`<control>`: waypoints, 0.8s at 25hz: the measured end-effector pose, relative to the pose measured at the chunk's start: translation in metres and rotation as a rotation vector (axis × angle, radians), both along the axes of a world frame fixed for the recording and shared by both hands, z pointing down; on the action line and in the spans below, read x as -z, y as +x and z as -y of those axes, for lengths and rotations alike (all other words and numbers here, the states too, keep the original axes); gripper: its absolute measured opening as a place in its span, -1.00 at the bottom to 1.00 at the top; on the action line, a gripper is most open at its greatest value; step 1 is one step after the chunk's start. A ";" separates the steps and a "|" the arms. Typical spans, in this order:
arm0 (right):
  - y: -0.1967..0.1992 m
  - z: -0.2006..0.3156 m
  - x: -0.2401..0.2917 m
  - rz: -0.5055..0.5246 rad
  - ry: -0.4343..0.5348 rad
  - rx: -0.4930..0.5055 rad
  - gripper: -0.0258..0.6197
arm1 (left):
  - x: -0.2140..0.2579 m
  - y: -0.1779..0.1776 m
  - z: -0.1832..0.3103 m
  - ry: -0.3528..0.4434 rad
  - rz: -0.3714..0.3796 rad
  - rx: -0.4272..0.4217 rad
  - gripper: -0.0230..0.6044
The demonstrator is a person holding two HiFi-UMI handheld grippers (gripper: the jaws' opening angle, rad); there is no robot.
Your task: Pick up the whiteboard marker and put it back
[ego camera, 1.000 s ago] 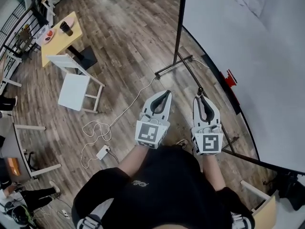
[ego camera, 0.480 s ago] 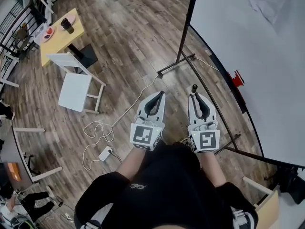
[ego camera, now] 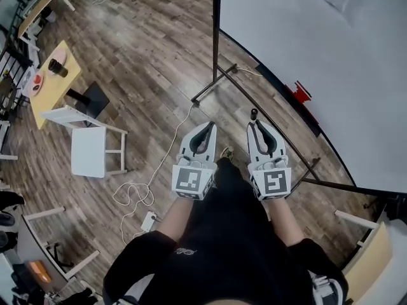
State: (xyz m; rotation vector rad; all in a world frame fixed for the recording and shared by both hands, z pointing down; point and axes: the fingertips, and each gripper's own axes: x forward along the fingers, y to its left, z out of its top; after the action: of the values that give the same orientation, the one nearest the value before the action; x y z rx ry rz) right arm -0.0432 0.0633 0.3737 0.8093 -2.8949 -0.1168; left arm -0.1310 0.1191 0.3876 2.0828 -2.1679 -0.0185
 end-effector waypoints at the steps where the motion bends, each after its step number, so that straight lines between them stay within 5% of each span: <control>1: -0.002 0.012 -0.002 -0.006 0.004 -0.011 -0.75 | -0.001 -0.001 0.012 -0.003 0.005 -0.014 -0.91; 11: -0.010 0.145 -0.027 -0.018 -0.064 -0.129 -0.75 | -0.019 -0.013 0.153 -0.055 0.036 -0.159 -0.91; 20: -0.007 0.221 -0.082 -0.262 -0.089 -0.151 -0.75 | -0.062 -0.016 0.240 -0.173 0.018 -0.250 -0.91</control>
State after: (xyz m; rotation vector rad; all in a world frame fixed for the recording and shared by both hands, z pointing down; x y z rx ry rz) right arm -0.0507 -0.1577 0.4554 0.9181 -2.5668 -0.0714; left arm -0.1465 -0.1207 0.4496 2.2404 -1.8294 0.2055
